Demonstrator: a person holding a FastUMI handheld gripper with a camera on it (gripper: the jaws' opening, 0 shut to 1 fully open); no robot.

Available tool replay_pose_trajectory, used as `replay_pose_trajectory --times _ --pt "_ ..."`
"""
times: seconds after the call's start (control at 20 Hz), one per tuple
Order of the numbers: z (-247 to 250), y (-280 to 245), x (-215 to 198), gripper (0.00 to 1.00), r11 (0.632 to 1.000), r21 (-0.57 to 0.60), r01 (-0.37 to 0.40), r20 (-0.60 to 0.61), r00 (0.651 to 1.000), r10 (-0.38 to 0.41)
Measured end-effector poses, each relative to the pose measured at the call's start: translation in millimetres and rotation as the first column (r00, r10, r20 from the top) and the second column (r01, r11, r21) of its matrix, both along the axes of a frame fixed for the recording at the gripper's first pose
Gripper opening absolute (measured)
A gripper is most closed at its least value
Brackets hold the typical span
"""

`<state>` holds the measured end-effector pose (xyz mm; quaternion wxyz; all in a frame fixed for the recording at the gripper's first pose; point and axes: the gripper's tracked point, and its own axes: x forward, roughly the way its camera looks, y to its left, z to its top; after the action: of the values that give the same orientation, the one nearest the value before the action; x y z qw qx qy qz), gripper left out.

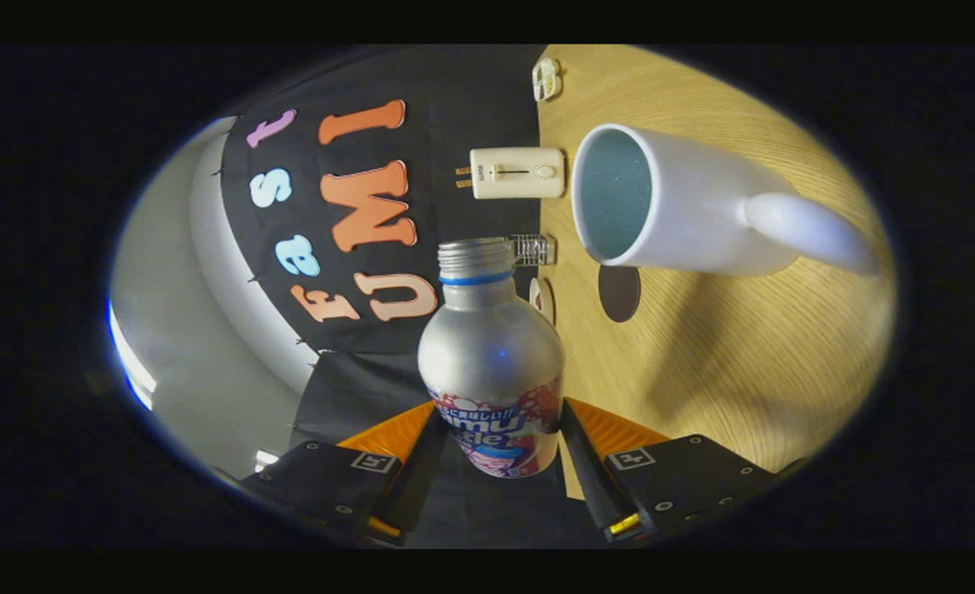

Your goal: Take the bottle from table, then pour the juice into the cup, finally place the bottle on the coaster

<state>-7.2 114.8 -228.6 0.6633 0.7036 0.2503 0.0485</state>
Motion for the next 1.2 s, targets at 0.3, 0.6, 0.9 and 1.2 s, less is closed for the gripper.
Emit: replay_pose_trajectory --times 0.3,0.6,0.9,1.2 --pt "0.4 0.7 3.3 0.77 0.998 0.062 0.019 -0.022 1.000 -0.018" --pt "3.5 -3.7 6.4 0.77 0.990 0.129 0.049 -0.034 0.998 -0.045" --pt "8.6 -6.0 8.5 0.78 0.983 0.171 0.073 -0.039 0.997 -0.067" --pt "11.9 -8.4 7.9 0.77 0.972 0.213 0.100 -0.053 0.994 -0.091"
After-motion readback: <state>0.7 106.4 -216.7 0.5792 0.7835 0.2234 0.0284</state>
